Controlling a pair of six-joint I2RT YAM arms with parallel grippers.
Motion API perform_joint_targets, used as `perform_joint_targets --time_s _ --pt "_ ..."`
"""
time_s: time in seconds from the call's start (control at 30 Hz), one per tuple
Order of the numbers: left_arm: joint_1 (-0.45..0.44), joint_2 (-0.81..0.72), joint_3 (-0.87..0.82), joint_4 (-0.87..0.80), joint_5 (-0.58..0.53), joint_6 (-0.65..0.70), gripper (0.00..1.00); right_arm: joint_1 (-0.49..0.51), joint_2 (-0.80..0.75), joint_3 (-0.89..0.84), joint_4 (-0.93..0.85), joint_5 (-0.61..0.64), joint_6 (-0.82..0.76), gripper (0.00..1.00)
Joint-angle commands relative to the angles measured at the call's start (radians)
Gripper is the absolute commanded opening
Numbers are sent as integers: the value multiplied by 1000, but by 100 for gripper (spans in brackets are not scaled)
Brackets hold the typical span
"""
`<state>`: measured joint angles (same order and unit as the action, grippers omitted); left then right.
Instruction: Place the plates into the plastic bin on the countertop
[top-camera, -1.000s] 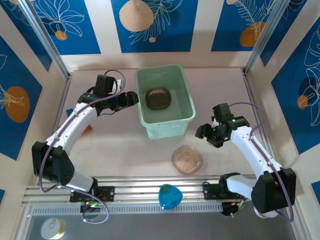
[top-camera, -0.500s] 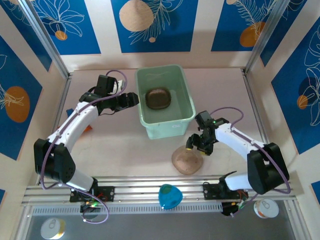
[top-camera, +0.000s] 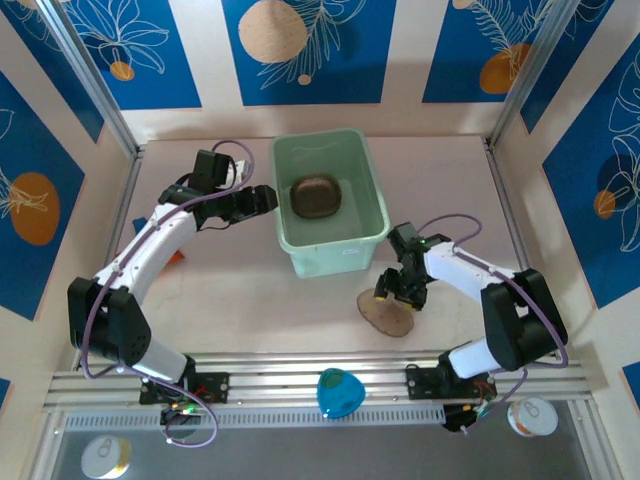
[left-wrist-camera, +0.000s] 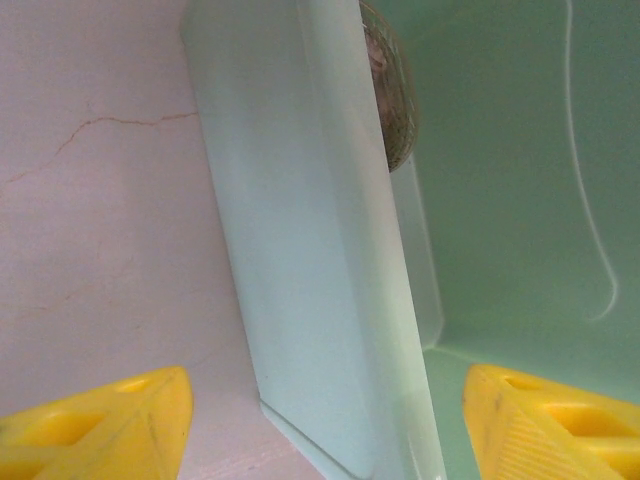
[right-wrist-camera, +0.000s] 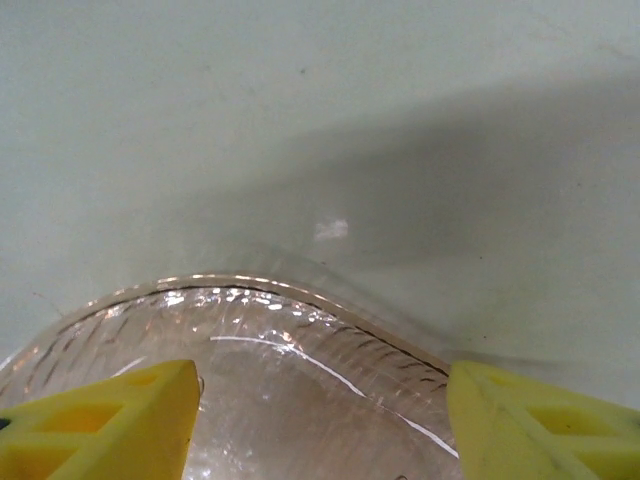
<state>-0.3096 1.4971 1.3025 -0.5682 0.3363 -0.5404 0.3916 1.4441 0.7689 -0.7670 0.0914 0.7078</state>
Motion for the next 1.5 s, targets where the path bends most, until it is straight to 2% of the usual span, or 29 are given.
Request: perform_joint_targets --time_s 0.0,0.17,0.57,0.8,1.1,1.47 --pt "7 -16 -6 -22 7 17 72 15 0 33 -45 42 -11 68" --pt "7 -6 -8 -7 16 3 72 64 -39 57 -113 106 12 71" --pt "7 -5 -3 -10 19 1 72 27 -60 47 -128 130 -43 79" --pt "6 -5 -2 -13 22 1 72 -65 -40 16 -35 10 -143 78" --pt "6 -9 -9 -7 26 -9 72 -69 -53 -8 13 -90 -186 72" --pt "6 -12 -14 -2 33 -7 72 -37 -32 -22 -7 -44 -124 70"
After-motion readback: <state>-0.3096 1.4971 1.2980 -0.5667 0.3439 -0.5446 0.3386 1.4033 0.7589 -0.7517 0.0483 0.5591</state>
